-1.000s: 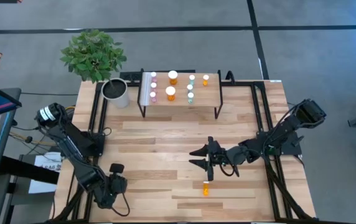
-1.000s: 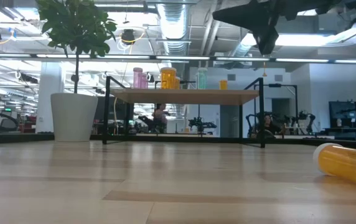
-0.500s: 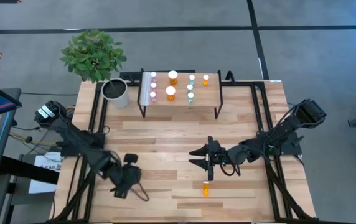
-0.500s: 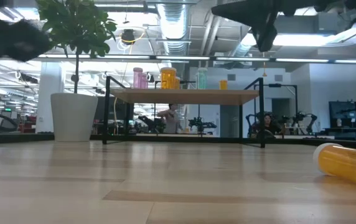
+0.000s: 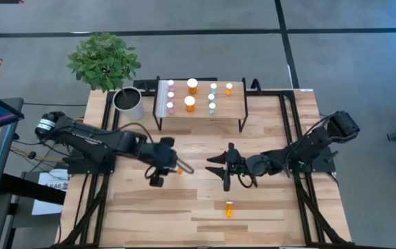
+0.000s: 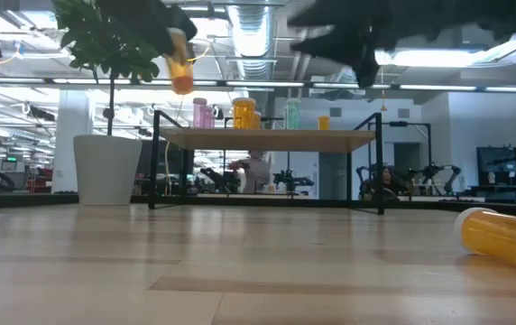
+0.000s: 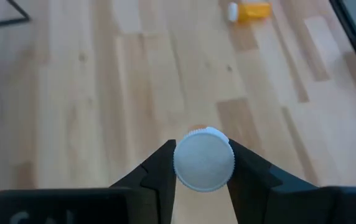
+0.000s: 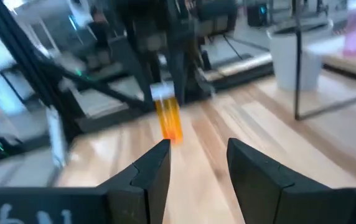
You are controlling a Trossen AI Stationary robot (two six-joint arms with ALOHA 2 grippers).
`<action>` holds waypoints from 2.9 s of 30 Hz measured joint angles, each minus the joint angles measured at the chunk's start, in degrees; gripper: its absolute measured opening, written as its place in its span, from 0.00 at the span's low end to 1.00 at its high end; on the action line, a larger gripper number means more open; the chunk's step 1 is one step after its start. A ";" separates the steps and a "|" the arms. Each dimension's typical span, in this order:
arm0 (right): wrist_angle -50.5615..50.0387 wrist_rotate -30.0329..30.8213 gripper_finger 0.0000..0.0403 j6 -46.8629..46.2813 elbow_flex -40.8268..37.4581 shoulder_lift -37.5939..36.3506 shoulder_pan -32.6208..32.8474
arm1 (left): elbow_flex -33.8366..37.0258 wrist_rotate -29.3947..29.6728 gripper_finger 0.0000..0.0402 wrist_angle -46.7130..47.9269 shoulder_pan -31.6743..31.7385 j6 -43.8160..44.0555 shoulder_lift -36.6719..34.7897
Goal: Pick and place medicine bottles onto shelf by color
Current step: Put the left small orange pill bottle on the shelf aligned with the other small orange pill bottle
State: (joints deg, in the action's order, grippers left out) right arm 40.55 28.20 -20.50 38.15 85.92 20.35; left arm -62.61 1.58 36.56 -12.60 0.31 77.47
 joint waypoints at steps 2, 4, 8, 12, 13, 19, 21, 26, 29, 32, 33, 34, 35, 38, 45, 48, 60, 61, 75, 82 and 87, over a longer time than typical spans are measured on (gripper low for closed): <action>0.66 -0.11 0.45 0.83 -0.24 0.93 -0.38 | -0.64 -0.28 0.26 -0.08 1.73 -1.51 -0.02; 3.19 -0.36 0.47 2.20 0.79 2.33 -0.61 | -1.05 -0.29 0.26 -0.06 2.87 -2.69 0.00; 3.31 -1.37 0.55 3.94 4.92 6.18 -1.80 | -1.40 -0.35 0.26 -1.19 3.68 -3.16 0.00; 3.02 -1.35 0.63 5.05 9.89 10.61 -3.71 | -1.40 -0.38 0.26 -2.52 3.71 -4.27 0.00; 2.98 -1.36 0.64 5.54 11.06 11.73 -4.24 | -1.40 -0.36 0.26 -2.84 3.71 -4.32 0.01; -1.44 -4.49 0.65 6.12 14.95 14.28 -6.37 | -1.40 -0.23 0.26 -2.90 3.69 -4.19 0.02; -1.67 -7.71 0.65 5.23 15.78 15.07 -6.96 | -1.40 -0.16 0.26 -3.14 3.70 -4.26 0.02; -1.97 -13.12 0.65 2.57 16.89 16.90 -8.43 | -1.40 0.42 0.26 -3.97 3.71 -4.59 0.02; -1.59 -13.14 0.65 2.52 16.98 18.15 -8.63 | -1.40 0.45 0.26 -4.31 3.69 -5.03 0.02; -0.74 -13.21 0.65 3.17 17.71 18.49 -8.61 | -1.40 0.45 0.26 -4.31 3.69 -5.05 0.02; -0.51 -13.35 0.65 3.80 17.88 18.49 -8.59 | -1.40 0.45 0.26 -4.33 3.69 -5.05 0.02; -0.84 -13.35 0.65 4.35 17.99 18.49 -8.56 | -1.40 0.45 0.26 -4.37 3.69 -5.11 0.02; -1.37 -13.41 0.64 5.03 18.31 18.63 -8.56 | -1.40 0.47 0.26 -4.42 3.69 -5.22 0.02; -1.36 -13.46 0.62 6.74 19.08 18.63 -8.43 | -1.40 0.47 0.26 -4.40 3.69 -5.20 0.02; -2.10 -13.44 0.45 7.44 19.15 18.59 -8.61 | -1.40 -0.21 0.26 -4.37 3.69 -5.22 0.03; -2.77 -13.46 0.36 7.69 19.15 18.59 -8.67 | -1.40 -0.26 0.26 -4.27 3.71 -5.22 0.04; -2.84 -13.46 0.27 7.78 19.15 18.57 -8.67 | -1.40 -0.43 0.27 -4.61 3.71 -4.94 0.04; -2.81 -13.46 0.27 7.71 19.15 18.57 -8.67 | -1.40 -0.42 0.27 -4.63 3.71 -4.76 0.04; -2.95 -13.05 0.28 6.66 19.10 18.57 -10.04 | -4.49 7.20 0.63 1.84 3.65 -5.53 -3.32; -0.03 -9.68 0.28 8.84 19.10 18.55 -11.34 | -7.71 10.46 0.70 3.73 3.67 -5.90 -10.91; 1.60 -5.31 0.28 12.02 15.69 14.75 -11.52 | -4.41 10.56 0.69 -0.76 3.67 -5.65 -18.08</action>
State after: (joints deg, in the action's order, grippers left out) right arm 42.15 22.89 -8.48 53.84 100.68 8.83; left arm -67.01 12.14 35.79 -8.93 -5.34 59.39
